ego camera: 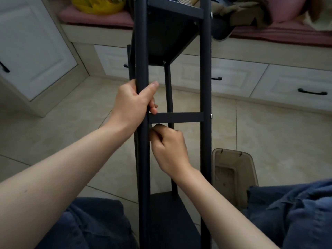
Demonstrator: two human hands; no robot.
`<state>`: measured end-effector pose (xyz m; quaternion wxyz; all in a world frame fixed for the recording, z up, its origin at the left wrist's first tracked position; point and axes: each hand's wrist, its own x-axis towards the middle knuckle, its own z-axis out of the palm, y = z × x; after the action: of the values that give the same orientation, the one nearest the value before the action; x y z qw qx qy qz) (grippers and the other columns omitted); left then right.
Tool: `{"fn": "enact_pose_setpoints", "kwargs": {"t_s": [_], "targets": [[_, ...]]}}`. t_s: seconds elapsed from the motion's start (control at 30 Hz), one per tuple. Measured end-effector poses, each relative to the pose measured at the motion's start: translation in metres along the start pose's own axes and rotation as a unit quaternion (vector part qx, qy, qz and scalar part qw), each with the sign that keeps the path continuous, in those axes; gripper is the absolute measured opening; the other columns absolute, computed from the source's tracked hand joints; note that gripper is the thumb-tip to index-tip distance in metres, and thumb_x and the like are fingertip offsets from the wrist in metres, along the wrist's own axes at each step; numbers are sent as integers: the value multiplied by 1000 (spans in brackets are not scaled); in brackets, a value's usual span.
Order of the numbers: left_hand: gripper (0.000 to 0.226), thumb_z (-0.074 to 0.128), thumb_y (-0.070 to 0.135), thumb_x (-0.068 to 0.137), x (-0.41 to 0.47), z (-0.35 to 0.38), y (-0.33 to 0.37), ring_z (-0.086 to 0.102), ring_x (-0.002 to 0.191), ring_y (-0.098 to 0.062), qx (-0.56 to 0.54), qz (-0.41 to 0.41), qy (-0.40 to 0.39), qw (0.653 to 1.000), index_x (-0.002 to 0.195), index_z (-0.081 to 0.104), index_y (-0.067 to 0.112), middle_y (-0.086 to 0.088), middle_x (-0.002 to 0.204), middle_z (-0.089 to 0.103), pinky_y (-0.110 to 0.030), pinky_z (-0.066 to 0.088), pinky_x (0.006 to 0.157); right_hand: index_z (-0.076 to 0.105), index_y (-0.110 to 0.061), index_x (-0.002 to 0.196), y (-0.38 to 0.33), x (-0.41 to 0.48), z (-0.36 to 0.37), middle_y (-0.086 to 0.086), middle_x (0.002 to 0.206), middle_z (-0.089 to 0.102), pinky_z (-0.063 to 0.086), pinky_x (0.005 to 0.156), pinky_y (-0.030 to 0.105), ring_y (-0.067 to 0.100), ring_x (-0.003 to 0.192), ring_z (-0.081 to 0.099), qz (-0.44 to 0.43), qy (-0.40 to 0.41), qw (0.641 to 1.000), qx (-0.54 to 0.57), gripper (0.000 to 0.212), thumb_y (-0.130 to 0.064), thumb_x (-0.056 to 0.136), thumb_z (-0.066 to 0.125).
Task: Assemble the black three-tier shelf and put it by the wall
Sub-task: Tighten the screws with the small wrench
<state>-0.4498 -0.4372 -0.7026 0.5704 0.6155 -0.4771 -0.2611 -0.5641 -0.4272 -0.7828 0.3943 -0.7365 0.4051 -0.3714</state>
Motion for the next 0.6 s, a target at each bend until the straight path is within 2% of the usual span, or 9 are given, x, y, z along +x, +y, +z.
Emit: {"fn": "enact_pose_setpoints", "kwargs": {"t_s": [0.23,0.37,0.6], "targets": [[18,62,27,100,-3,-1,1,60,48,-8,3,-2,5,1000,87,57,16,7,50,58,-19,54,64,68,-8,73,-2,-8,-15,4,62,64,46,57,42,22,57,58,-14,32,999,-19,27,-17,95,56],[18,61,25,101,-4,1,3,59,47,-8,-6,-6,9,1000,88,57,14,7,50,57,-16,52,62,68,-6,74,-5,-7,-13,5,62,64,47,57,45,23,57,57,-25,25,999,-18,27,-17,95,56],[18,61,26,101,-4,1,4,59,47,-8,4,-7,8,1000,87,57,15,8,50,57,-18,54,64,69,-5,73,-4,-5,-9,7,62,63,47,57,45,26,55,56,-38,40,998,-8,27,-15,96,57]]}}
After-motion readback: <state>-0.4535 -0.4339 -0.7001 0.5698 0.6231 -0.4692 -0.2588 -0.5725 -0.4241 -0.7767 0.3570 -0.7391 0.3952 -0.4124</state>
